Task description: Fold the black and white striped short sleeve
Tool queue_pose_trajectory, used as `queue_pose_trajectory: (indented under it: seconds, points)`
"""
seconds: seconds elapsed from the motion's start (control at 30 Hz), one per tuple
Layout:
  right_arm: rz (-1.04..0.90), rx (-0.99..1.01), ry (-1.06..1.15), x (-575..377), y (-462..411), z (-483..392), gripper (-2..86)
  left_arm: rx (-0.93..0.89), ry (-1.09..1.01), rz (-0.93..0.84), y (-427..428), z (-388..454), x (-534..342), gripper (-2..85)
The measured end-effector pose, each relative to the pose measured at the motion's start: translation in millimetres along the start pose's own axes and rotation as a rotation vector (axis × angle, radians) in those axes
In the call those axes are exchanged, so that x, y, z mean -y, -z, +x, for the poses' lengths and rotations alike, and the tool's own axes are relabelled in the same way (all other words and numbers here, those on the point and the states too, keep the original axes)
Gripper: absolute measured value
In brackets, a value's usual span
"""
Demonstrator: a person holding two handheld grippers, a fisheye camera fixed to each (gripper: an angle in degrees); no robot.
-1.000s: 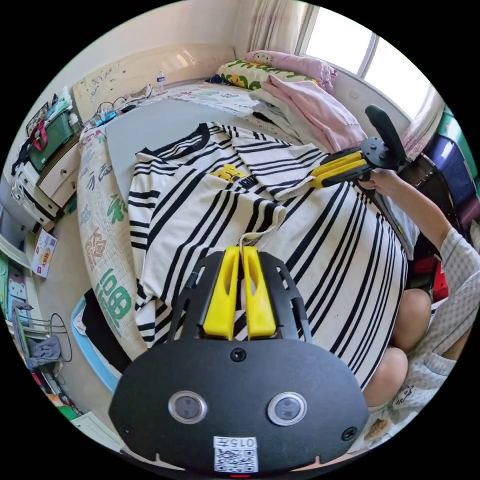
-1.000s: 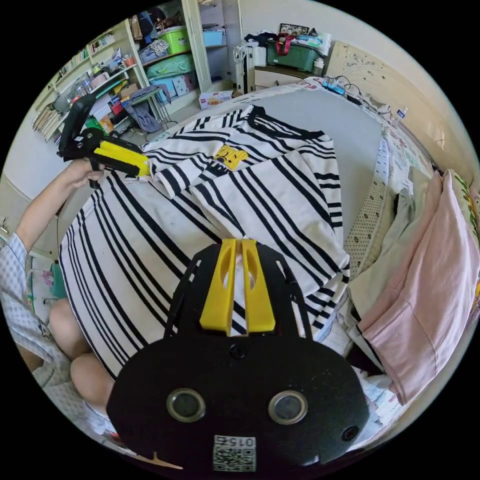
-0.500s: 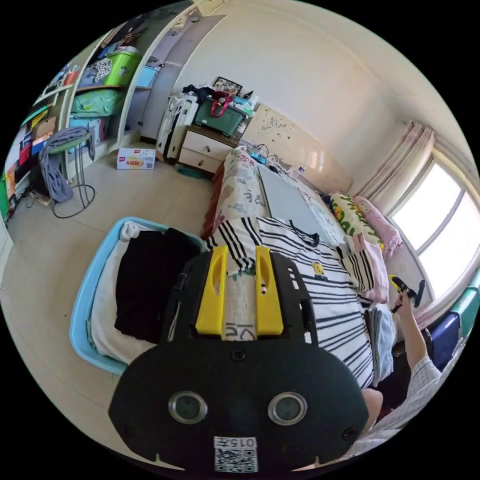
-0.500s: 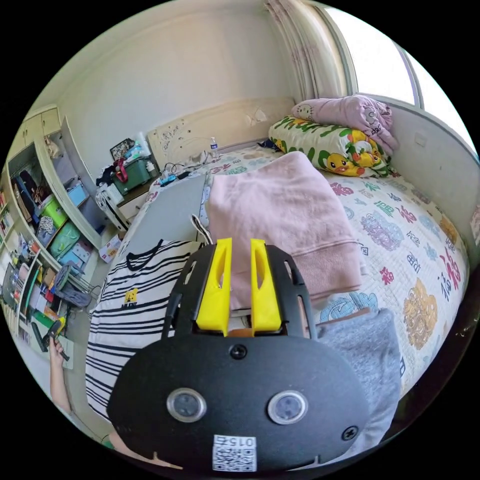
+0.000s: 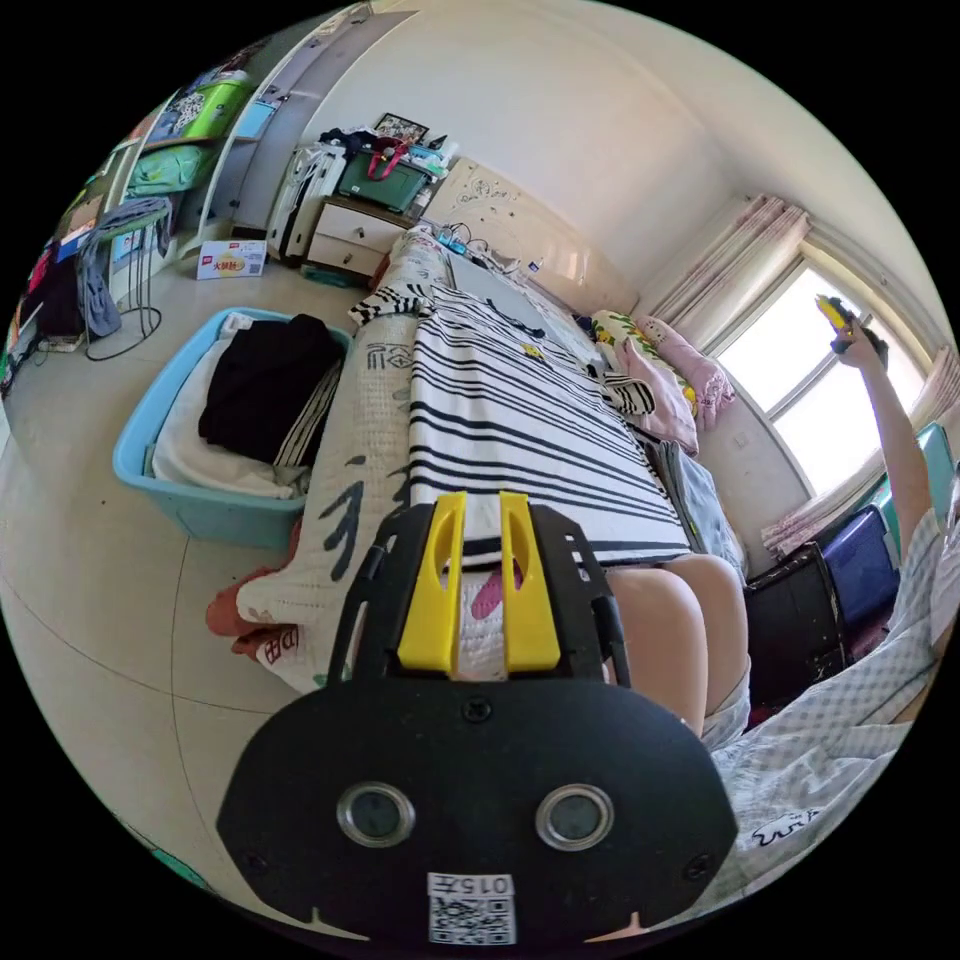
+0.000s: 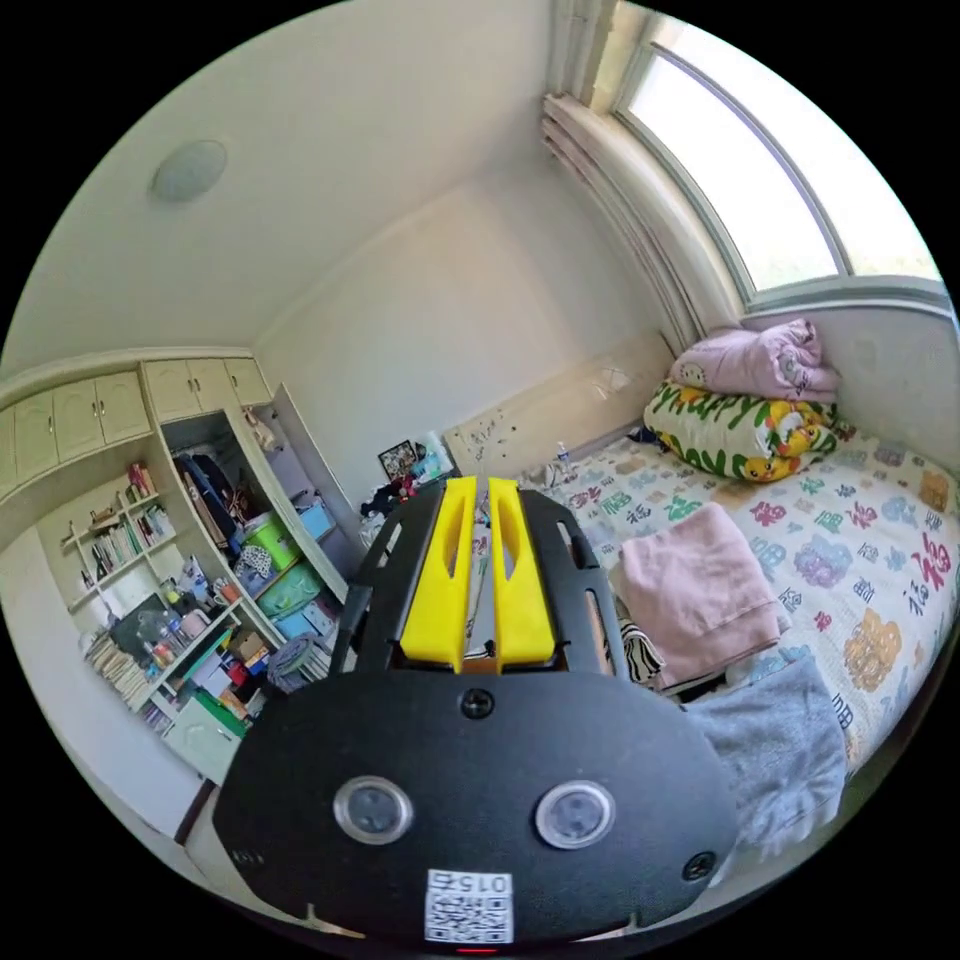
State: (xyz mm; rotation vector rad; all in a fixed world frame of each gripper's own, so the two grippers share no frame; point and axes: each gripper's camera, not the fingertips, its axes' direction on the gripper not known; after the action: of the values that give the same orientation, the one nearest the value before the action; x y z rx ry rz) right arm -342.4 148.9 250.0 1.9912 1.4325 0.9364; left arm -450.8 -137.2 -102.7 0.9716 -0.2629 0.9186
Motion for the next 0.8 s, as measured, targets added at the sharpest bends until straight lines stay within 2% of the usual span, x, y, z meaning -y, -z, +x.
queue_pose_trajectory:
  seconds: [0.17,0.33,0.43,0.5,0.63,0.7,0.8]
  points:
    - [0.062,0.000,0.170,19,78,-72,1.5,-0.003,-0.025,-0.034,-1,6,-21,6.7]
    - [0.021,0.013,0.339,1,105,-100,1.3,-0.028,-0.047,0.000,2,10,-35,6.7]
    - [0.054,-0.016,0.539,-60,117,-111,1.1,-0.046,-0.074,0.042,5,18,-42,5.3]
    - [0.072,0.003,0.616,-139,121,-100,0.9,-0.143,-0.114,0.114,9,29,-46,1.2]
    - [-0.039,0.041,0.541,-268,101,-51,0.1,-0.229,-0.147,0.272,12,53,-43,-0.5]
    - [-0.174,-0.054,0.463,-329,81,-25,-0.3,-0.300,-0.177,0.333,5,75,-34,-0.8]
    - [-0.170,-0.081,0.329,-343,86,-18,-0.4,-0.256,-0.193,0.310,-20,108,-21,-0.9]
